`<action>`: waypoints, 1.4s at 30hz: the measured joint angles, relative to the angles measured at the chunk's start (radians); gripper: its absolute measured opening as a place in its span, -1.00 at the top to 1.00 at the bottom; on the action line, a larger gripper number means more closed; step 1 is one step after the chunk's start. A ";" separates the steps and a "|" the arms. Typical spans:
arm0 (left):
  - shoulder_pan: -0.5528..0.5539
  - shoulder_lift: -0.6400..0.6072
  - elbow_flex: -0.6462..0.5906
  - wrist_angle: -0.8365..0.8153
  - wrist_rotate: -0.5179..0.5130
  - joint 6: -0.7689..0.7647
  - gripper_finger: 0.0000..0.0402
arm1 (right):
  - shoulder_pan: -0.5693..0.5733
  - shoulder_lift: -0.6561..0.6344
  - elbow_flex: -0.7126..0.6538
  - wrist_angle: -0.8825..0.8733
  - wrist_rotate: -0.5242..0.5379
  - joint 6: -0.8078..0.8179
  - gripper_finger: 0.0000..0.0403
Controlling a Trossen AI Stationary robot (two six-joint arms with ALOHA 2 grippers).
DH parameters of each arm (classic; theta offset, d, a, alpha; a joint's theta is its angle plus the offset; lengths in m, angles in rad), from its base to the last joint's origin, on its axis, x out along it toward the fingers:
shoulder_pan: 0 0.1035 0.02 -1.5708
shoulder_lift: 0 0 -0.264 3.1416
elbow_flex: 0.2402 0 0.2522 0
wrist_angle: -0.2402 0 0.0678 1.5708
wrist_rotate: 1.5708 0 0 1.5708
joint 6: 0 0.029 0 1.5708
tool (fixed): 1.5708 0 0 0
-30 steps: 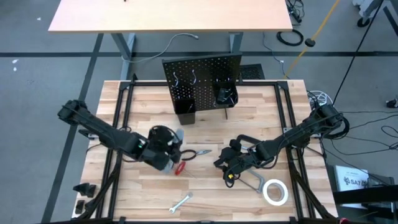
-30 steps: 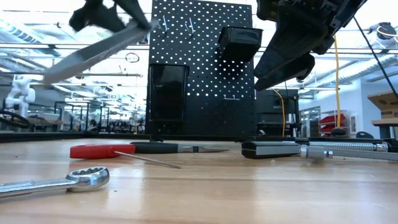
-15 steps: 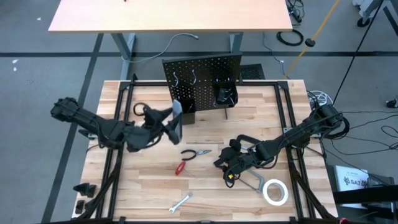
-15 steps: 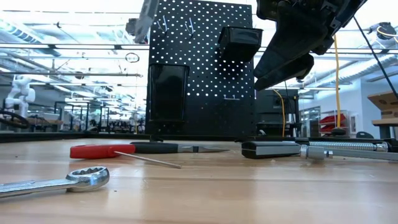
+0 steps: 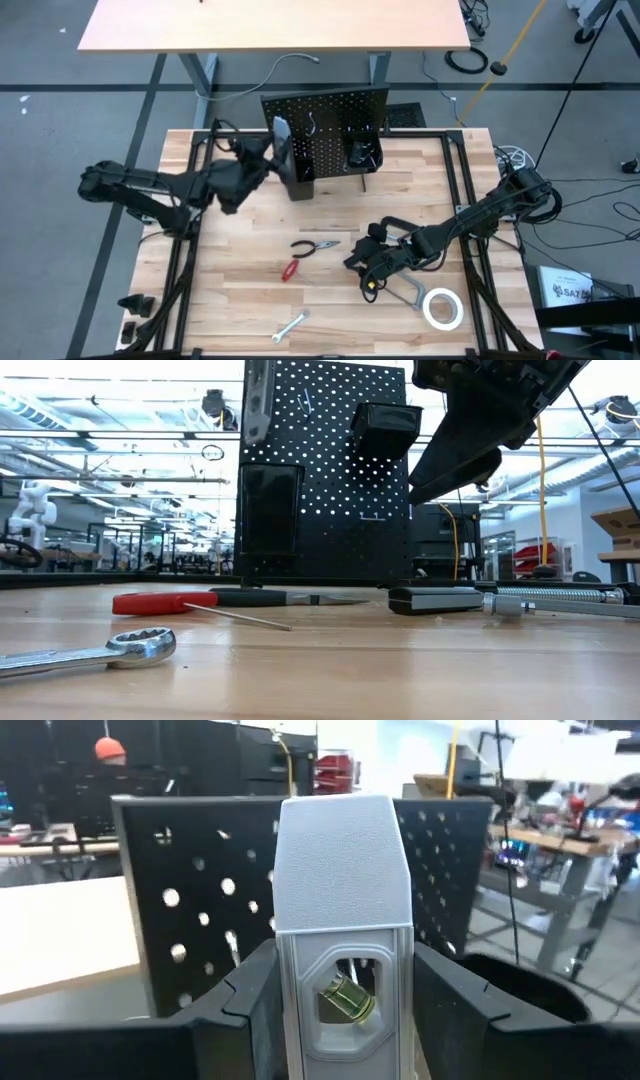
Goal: Hang tools onto peg board
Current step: Put the spirit level into the left black bin on the pegboard
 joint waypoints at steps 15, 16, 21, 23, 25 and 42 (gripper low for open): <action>0.048 0.148 -0.001 0.146 0.061 0.173 0.16 | -0.027 0.000 0.000 -0.002 -0.002 -0.041 -0.10; 0.048 0.156 -0.001 0.166 0.061 0.194 0.16 | -0.027 0.000 0.000 -0.002 -0.002 -0.041 -0.10; 0.047 0.163 -0.002 0.247 0.059 0.239 0.16 | -0.027 0.000 0.000 -0.003 -0.004 -0.041 -0.10; 0.047 0.162 -0.002 0.248 0.055 0.239 0.16 | -0.027 0.000 0.000 -0.006 -0.004 -0.041 -0.10; 0.049 0.164 -0.002 0.237 0.054 0.241 0.16 | -0.027 0.000 0.000 -0.006 -0.004 -0.041 -0.10; 0.060 0.163 -0.002 0.216 0.022 0.246 -0.25 | -0.027 0.000 0.000 -0.006 -0.005 -0.038 -0.10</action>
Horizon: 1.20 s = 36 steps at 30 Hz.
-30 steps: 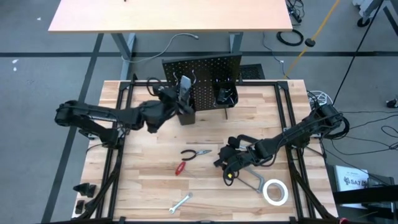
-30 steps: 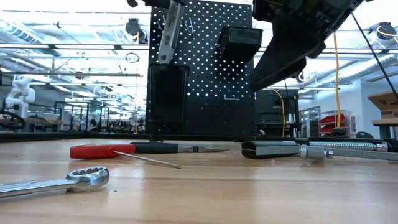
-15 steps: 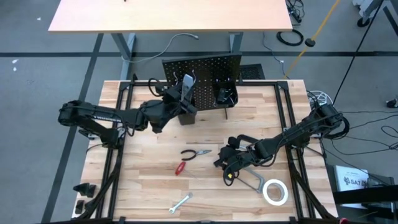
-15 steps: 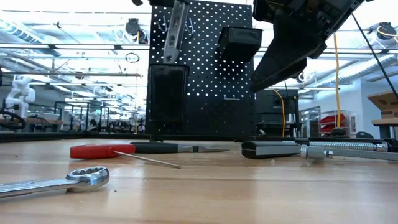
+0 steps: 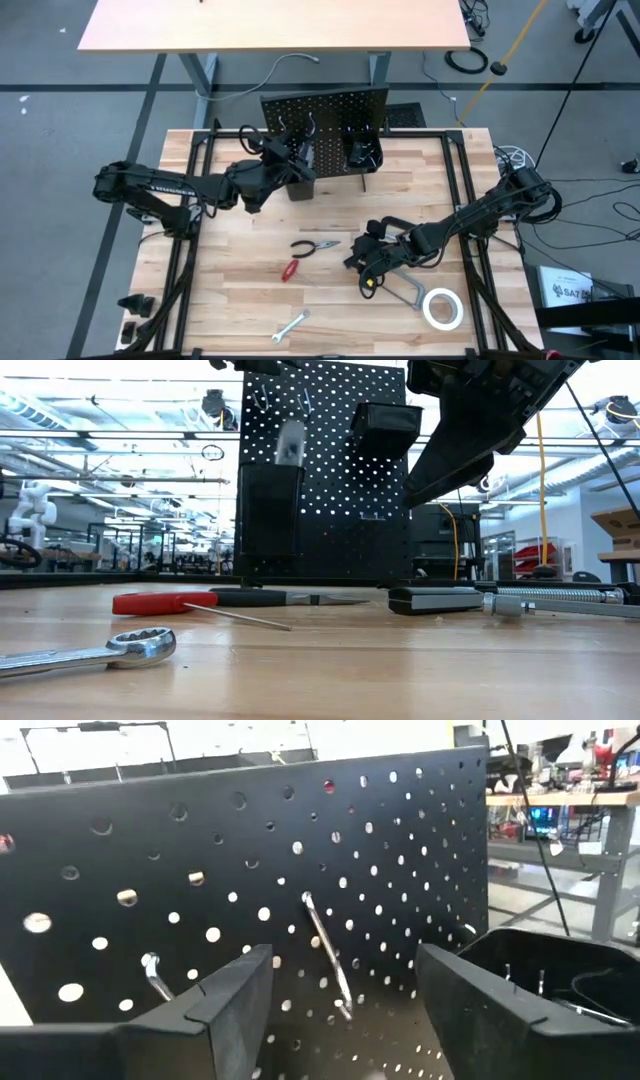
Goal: Hang tools onto peg board
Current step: Put the spirit level into the left black bin on the pegboard, then adjust the pegboard
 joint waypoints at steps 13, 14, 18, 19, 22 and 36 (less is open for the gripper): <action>-0.035 0.000 0.000 -0.001 -0.017 0.009 -0.26 | 0.001 0.000 0.000 0.000 0.000 0.000 -0.10; -0.046 0.000 0.000 -0.001 -0.017 0.019 -0.26 | 0.001 0.000 0.000 0.000 0.000 0.000 -0.10; -0.100 0.000 0.000 -0.007 -0.020 0.048 -0.26 | 0.002 0.000 0.000 0.000 -0.004 0.008 -0.10; -0.115 0.000 0.000 -0.012 -0.020 0.050 -0.26 | 0.002 0.000 0.000 -0.001 -0.004 0.013 -0.10; -0.172 0.000 0.000 -0.044 -0.023 0.048 -0.26 | 0.002 0.000 0.000 -0.007 -0.004 0.027 -0.10; -0.303 -0.003 0.000 -0.954 -0.312 -0.683 -0.26 | 0.018 0.000 0.000 -0.013 0.000 0.053 -0.10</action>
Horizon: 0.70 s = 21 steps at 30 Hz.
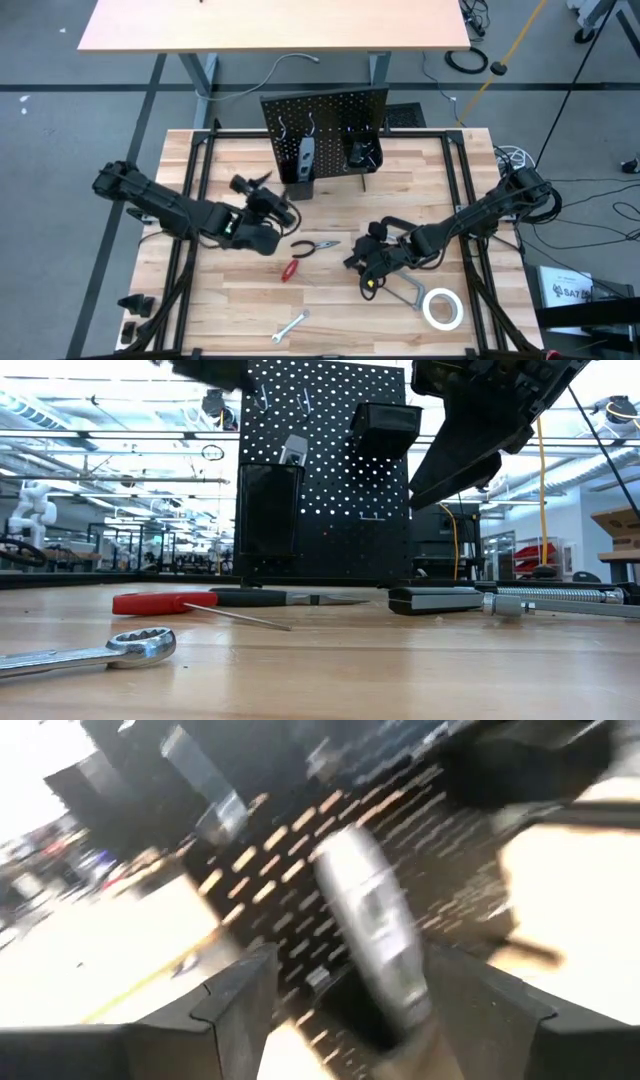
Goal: Hang tools onto peg board
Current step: Adjust the pegboard
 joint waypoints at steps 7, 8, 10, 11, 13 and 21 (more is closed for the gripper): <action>0.108 -0.007 0.000 -0.378 0.066 -0.415 -0.26 | 0.002 0.000 0.000 0.007 0.018 -0.004 -0.10; 0.120 -0.009 0.000 -0.379 0.091 -0.384 -0.25 | 0.002 0.000 0.000 0.007 0.029 -0.007 -0.10; 0.135 -0.012 0.000 -0.379 0.149 -0.307 -0.20 | 0.002 0.000 0.000 0.007 0.050 -0.018 -0.10; 0.139 -0.013 0.000 -0.378 0.174 -0.275 -0.17 | 0.002 0.000 0.000 0.006 0.056 -0.026 -0.10; 0.142 -0.025 0.000 -0.378 0.219 -0.211 -0.09 | 0.002 0.000 0.000 0.005 0.056 -0.032 -0.10; 0.155 -0.213 -0.084 -0.383 0.270 -0.158 0.26 | 0.004 0.000 0.000 -0.010 0.055 -0.032 -0.10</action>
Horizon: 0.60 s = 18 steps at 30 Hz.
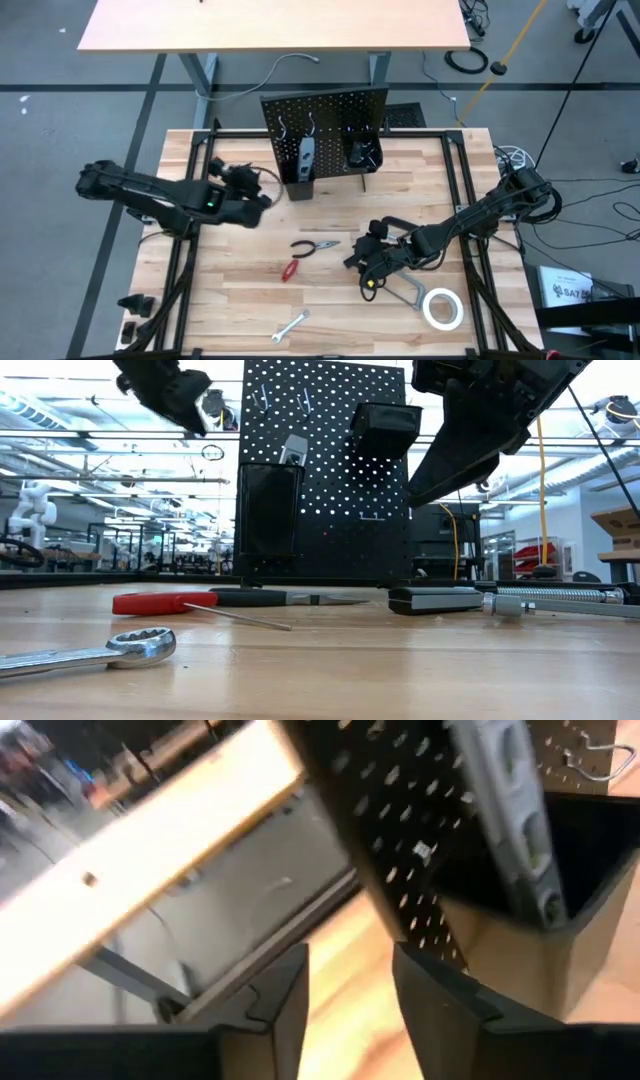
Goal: Hang tools onto peg board
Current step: Adjust the pegboard
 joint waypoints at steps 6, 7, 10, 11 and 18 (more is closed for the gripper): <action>0.041 -0.216 -0.169 0.260 0.235 0.054 0.49 | 0.000 0.003 0.000 0.007 0.001 -0.004 -0.10; 0.052 -0.245 -0.198 0.361 0.323 0.117 0.52 | -0.002 0.004 0.000 0.012 0.002 -0.011 -0.10; 0.105 -0.306 -0.274 0.670 0.605 0.308 0.61 | -0.020 0.004 0.000 0.036 0.002 -0.027 -0.10; 0.128 -0.320 -0.292 0.734 0.666 0.345 0.63 | -0.027 0.004 0.000 0.042 0.002 -0.027 -0.10; 0.373 -0.342 -0.358 0.791 0.780 0.382 0.77 | -0.055 0.004 0.000 0.058 0.000 -0.032 -0.10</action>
